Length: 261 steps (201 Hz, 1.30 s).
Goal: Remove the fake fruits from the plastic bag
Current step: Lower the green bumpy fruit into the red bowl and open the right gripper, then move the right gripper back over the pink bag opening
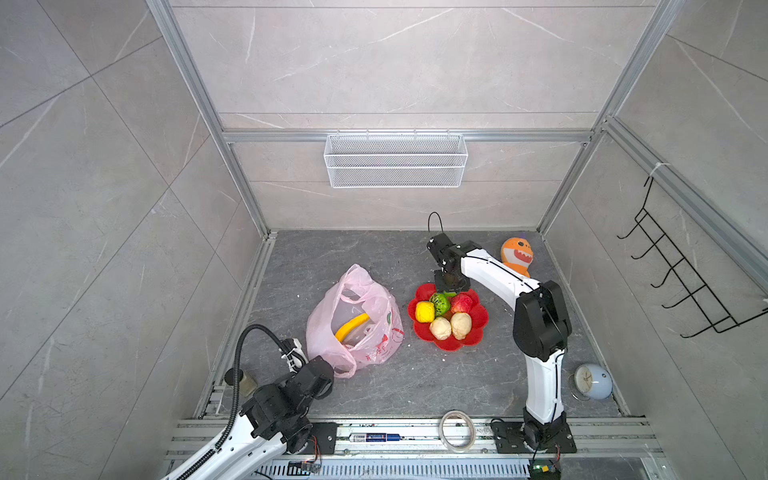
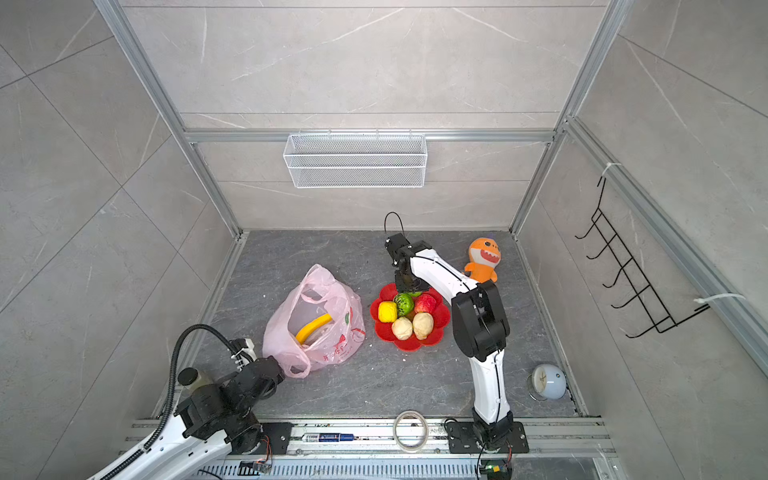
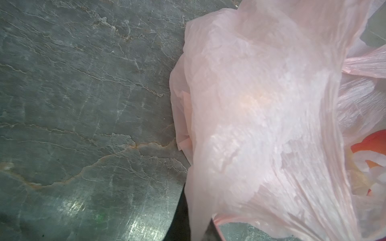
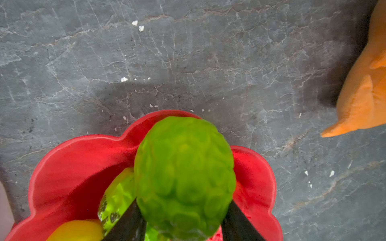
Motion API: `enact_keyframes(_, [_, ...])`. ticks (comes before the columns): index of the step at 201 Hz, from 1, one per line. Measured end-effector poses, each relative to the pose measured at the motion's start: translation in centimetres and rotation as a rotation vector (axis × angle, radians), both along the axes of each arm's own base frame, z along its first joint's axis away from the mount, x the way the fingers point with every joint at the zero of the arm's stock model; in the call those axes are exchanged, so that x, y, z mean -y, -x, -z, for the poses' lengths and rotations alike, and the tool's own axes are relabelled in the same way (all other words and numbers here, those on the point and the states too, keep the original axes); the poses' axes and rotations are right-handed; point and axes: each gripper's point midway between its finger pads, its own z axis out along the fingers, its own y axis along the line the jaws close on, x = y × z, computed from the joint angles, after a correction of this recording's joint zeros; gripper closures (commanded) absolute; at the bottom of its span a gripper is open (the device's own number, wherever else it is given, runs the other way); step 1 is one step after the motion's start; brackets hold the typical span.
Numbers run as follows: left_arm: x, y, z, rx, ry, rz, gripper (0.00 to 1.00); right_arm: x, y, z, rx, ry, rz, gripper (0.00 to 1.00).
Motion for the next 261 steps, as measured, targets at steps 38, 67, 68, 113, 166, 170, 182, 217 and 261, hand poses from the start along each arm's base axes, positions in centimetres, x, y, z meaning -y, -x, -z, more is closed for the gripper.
enact_keyframes(38, [0.0, 0.0, 0.0, 0.000, 0.001, 0.001, 1.00, 0.0, 0.0, 0.0, 0.000, 0.001, 0.001, 0.37])
enact_keyframes(67, [0.0, 0.0, 0.0, 0.000, 0.001, 0.001, 1.00, 0.1, 0.1, 0.0, -0.002, 0.005, 0.001, 0.35])
enact_keyframes(68, [0.0, 0.0, 0.0, 0.000, 0.001, 0.001, 1.00, 0.1, 0.1, 0.0, -0.001, 0.005, 0.001, 0.35])
enact_keyframes(113, [0.0, 0.0, -0.1, 0.003, 0.002, 0.003, 1.00, 0.5, 0.5, -0.9, 0.012, 0.002, 0.004, 0.32])
enact_keyframes(166, [0.0, 0.0, -0.1, 0.004, -0.002, 0.008, 1.00, 0.9, 1.2, -4.7, 0.085, -0.037, 0.007, 0.31])
enact_keyframes(170, [0.1, 0.0, -0.1, 0.004, -0.002, 0.009, 1.00, 1.0, 1.3, -4.9, 0.088, -0.039, 0.008, 0.31])
enact_keyframes(182, [0.1, 0.0, -0.1, 0.006, 0.000, 0.009, 1.00, 1.1, 1.4, -5.4, 0.098, -0.045, 0.010, 0.32])
enact_keyframes(217, [0.1, -0.1, -0.2, 0.009, 0.000, 0.012, 1.00, 0.1, 2.1, -6.9, 0.128, -0.063, -0.016, 0.33])
enact_keyframes(261, [0.6, -0.2, -0.5, 0.015, -0.001, 0.044, 1.00, -6.1, 5.1, -11.4, 0.208, -0.164, -0.168, 0.34])
